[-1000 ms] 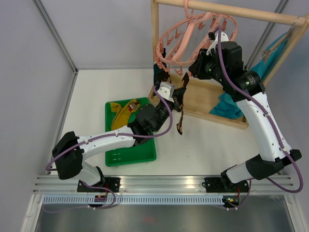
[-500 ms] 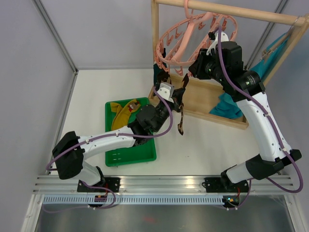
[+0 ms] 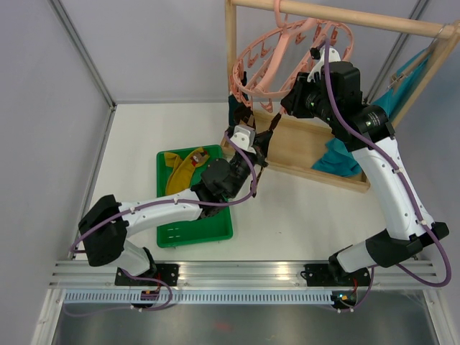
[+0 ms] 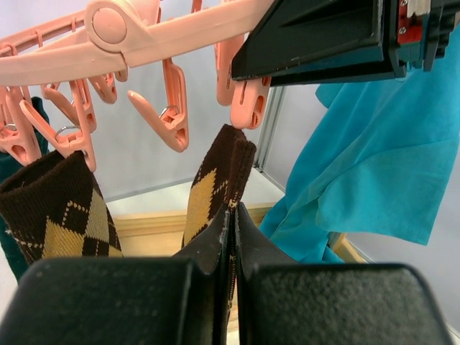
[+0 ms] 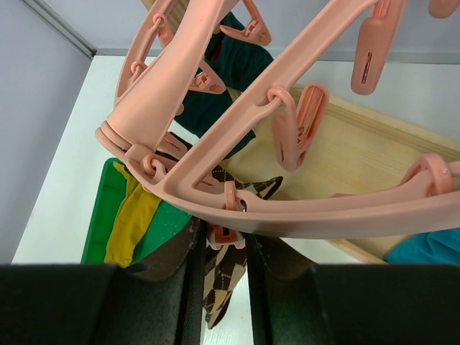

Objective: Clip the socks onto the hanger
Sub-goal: Clamp the sock onto the hanger.

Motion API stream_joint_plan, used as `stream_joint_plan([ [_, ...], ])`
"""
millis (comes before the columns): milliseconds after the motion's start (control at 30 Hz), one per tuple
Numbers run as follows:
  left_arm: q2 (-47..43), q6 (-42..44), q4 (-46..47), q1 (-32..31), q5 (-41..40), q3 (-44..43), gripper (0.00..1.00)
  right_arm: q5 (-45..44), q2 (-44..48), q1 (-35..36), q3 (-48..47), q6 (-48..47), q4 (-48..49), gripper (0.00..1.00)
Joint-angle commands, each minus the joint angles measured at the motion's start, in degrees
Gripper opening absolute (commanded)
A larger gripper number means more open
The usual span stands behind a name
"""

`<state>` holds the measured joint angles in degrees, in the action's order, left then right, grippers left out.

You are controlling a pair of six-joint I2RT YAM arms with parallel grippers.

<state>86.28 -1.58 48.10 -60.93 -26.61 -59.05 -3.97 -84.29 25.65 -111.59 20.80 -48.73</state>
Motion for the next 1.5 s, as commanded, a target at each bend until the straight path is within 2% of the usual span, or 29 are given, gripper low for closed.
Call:
stream_joint_plan([
  [0, 0.99, 1.23, 2.79, -0.16, 0.42, -1.95, 0.02, -2.27, -0.70, -0.25, -3.11, 1.53, 4.70, 0.00],
  [467, 1.52, 1.41, 4.73, -0.68, -0.28, -2.13, 0.02, -2.19, -1.49, -0.16, -3.46, 1.79, 4.52, 0.00],
  [967, 3.81, 6.77, 7.89, -1.91, -3.01, -4.06, 0.02, -2.45, -2.11, -0.16, -3.28, 2.23, 4.17, 0.00],
  [1467, 5.13, 8.18, 8.77, -2.09, -1.78, -5.99, 0.02, -2.27, -3.25, -0.16, -4.07, 2.14, 3.73, 0.00],
])
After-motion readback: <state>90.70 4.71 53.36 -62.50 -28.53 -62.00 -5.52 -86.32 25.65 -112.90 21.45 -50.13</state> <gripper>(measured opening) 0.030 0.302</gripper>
